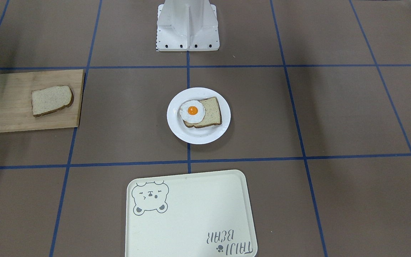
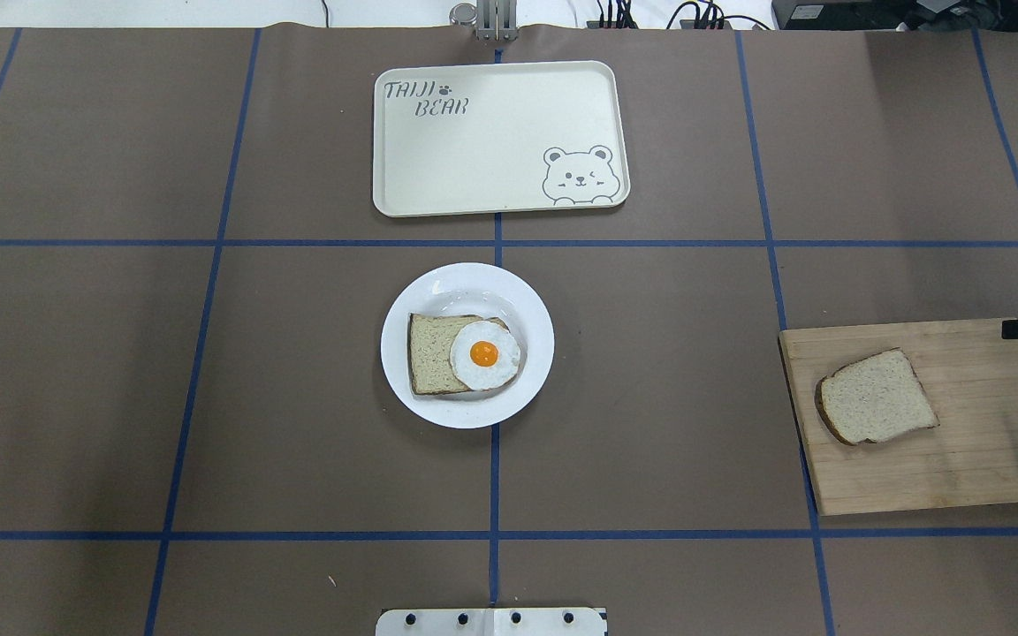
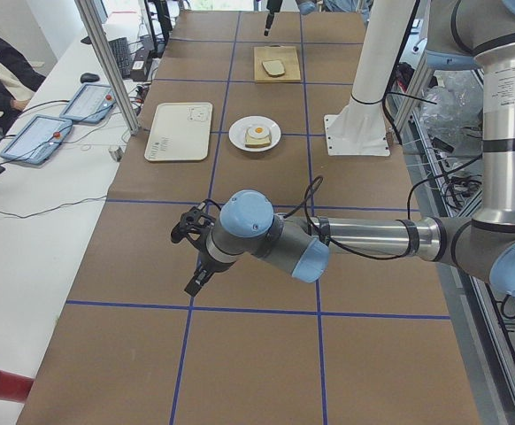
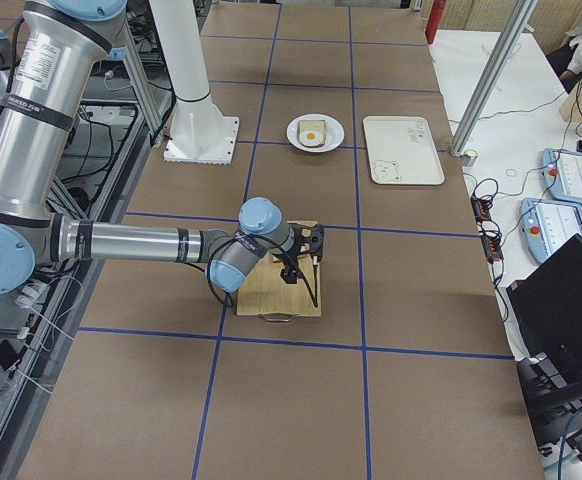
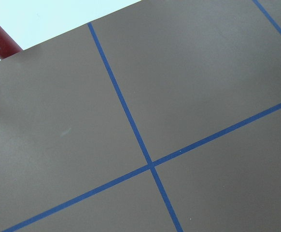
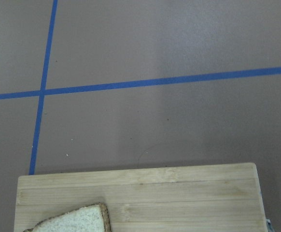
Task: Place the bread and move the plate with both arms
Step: 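Lower the right gripper to the bread slice edge and close on it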
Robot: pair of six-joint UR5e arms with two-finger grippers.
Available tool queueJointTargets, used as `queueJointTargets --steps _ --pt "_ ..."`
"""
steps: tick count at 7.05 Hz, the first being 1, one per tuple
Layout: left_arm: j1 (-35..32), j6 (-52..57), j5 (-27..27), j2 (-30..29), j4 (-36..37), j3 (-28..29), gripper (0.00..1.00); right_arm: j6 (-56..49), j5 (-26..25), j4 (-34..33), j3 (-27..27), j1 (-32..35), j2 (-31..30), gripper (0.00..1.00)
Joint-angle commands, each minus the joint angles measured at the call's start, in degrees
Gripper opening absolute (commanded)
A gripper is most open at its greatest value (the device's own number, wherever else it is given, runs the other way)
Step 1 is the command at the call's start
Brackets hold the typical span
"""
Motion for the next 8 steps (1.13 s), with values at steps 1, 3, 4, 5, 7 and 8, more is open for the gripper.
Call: queueJointTargets --steps 1,3,4,5,7,8 --pt "0.06 0.08 -0.01 0.31 -0.04 -0.07 0.98 10.88 -14.89 0.69 3.25 -14.93 -0.23 0.98" --pt "0.06 -0.01 -0.01 0.31 -0.04 0.02 0.98 11.88 -21.97 0.61 3.26 -21.14 -0.49 0.86" --pt "0.06 -0.01 -0.01 0.22 -0.04 0.02 0.98 11.35 -22.16 0.52 3.08 -21.50 -1.54 0.83" --pt "0.06 -0.01 0.08 0.22 -0.04 0.02 0.98 10.91 -23.65 0.52 3.08 -22.20 -2.59 0.79" --pt "0.06 -0.01 -0.01 0.22 -0.04 0.02 0.98 10.91 -26.90 0.08 2.99 -25.18 -2.51 0.66" --pt "0.06 -0.01 -0.01 0.22 0.05 0.02 0.98 10.91 -27.00 -0.01 2.91 -25.80 -2.51 0.60"
